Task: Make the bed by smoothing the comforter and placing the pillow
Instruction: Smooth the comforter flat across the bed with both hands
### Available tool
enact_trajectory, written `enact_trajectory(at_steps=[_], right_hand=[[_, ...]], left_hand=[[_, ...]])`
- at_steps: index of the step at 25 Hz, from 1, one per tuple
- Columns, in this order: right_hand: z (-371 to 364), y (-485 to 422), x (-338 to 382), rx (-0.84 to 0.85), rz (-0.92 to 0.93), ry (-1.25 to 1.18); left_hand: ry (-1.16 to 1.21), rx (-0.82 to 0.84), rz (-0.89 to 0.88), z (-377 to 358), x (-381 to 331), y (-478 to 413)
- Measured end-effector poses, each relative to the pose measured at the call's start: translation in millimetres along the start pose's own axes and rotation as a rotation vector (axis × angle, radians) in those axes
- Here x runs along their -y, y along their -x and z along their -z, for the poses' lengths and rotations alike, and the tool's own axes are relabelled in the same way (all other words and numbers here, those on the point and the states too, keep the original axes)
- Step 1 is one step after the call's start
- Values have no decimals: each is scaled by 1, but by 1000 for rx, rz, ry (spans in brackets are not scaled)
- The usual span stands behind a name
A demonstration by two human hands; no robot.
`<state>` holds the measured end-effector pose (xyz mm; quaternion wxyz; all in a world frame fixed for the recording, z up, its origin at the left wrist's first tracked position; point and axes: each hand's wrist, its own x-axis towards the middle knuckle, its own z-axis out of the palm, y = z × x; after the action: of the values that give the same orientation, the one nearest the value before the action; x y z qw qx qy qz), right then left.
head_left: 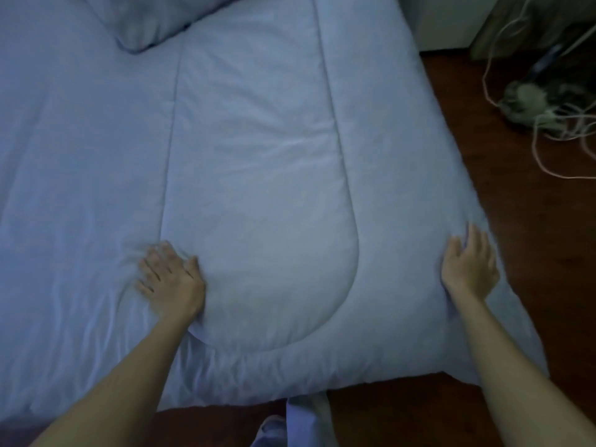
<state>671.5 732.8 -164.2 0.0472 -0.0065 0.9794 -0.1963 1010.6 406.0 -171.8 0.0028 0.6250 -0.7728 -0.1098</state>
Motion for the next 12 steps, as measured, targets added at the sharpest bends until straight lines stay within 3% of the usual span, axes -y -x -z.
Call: enact_trajectory(at_steps=[1,3,5,6,8,12], right_hand=[[4,20,-23,53,-62,-14],[11,48,-61,310,-170,-26],[33,63,-82,580,-212,-87],[49,73,-85,638,-212,-107],[80,105,-72,639,-153,-61],[131,174,-26,444,112,-288]], left_hand=[[-21,40,-103,2,-6,11],[-73,169,-303,4,-21,46],[-156,353,-521,9,-32,92],[-232,434,-638,16,-35,115],[-369,569,-774,31,-49,146],[-152,580,-865,92,-123,186]])
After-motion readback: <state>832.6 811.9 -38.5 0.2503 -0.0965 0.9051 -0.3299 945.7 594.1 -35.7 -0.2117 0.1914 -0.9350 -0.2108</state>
